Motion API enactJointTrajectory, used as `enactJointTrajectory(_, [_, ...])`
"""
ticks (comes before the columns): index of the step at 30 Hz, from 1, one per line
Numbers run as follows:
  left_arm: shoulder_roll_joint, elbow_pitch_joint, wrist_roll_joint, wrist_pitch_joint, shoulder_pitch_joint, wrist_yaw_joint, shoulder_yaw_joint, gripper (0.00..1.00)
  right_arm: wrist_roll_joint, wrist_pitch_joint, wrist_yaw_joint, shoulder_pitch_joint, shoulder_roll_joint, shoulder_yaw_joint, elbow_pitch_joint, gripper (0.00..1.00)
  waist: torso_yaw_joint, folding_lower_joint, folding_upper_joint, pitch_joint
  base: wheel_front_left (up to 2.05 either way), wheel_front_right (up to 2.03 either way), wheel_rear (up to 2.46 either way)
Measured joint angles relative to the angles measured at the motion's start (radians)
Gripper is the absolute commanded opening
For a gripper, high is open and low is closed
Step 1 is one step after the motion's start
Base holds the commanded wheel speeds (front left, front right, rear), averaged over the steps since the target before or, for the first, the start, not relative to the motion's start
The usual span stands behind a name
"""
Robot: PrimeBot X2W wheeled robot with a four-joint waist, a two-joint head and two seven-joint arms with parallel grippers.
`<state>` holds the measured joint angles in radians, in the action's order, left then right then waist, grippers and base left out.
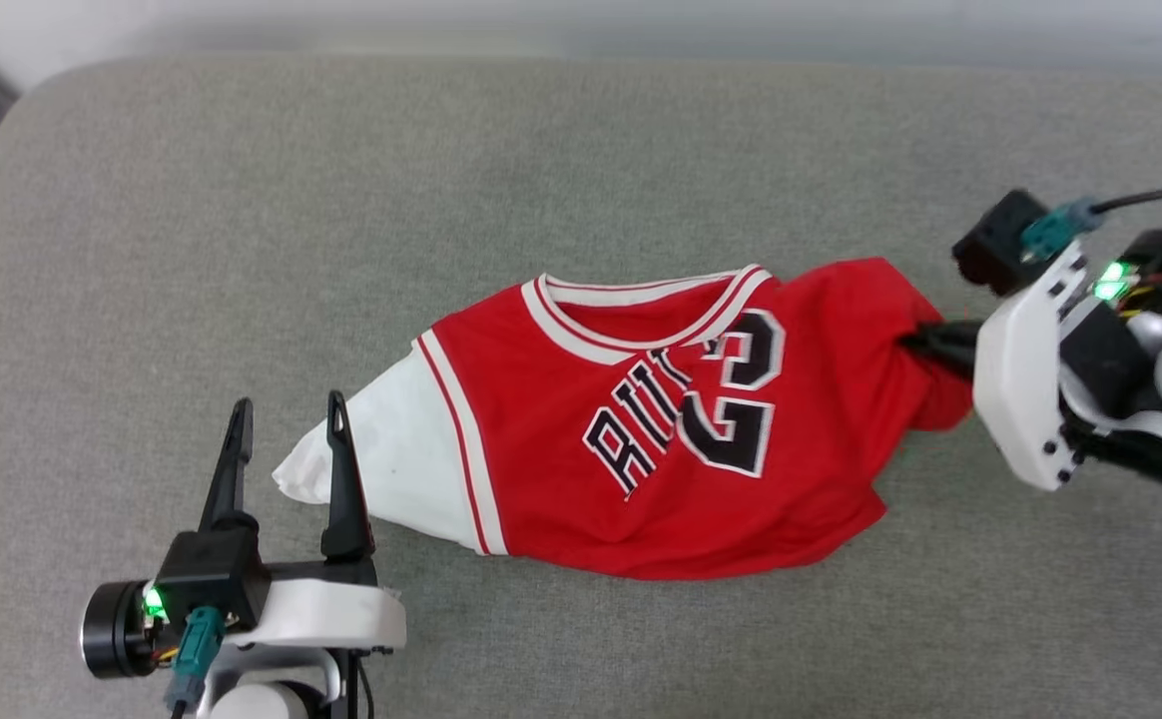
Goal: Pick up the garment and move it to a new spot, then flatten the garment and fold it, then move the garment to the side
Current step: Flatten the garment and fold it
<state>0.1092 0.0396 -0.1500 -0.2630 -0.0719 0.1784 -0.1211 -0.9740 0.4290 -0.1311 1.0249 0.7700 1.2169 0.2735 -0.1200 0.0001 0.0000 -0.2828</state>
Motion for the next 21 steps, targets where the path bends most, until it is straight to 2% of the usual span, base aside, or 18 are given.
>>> enactJointTrajectory(7, [-0.018, -0.005, 0.018, 0.000, 0.070, -0.020, 0.035, 1.00, -0.024, -0.054, 0.000, -0.002, 0.146, -0.036, -0.209, 0.00, 0.038, 0.0000, 0.0000, 0.088, 0.00, 0.00, 0.00])
enactJointTrajectory(14, [-0.029, -0.007, 0.034, 0.000, 0.119, -0.030, 0.054, 1.00, -0.074, -0.021, 0.000, -0.228, 0.289, -0.035, -0.367, 0.00, 0.081, 0.0000, 0.0000, 0.149, 0.00, 0.00, 0.00])
enactJointTrajectory(17, [-0.034, -0.010, 0.039, 0.000, 0.130, -0.038, 0.057, 1.00, -0.091, -0.014, 0.000, -0.360, 0.309, -0.022, -0.369, 0.00, 0.096, -0.0001, 0.0000, 0.163, 0.00, 0.00, 0.00])
enactJointTrajectory(21, [-0.040, -0.016, 0.043, 0.000, 0.130, -0.047, 0.060, 1.00, -0.110, -0.038, 0.000, -0.530, 0.282, -0.011, -0.315, 0.00, 0.103, -0.0001, 0.0000, 0.170, 0.00, 0.00, 0.00])
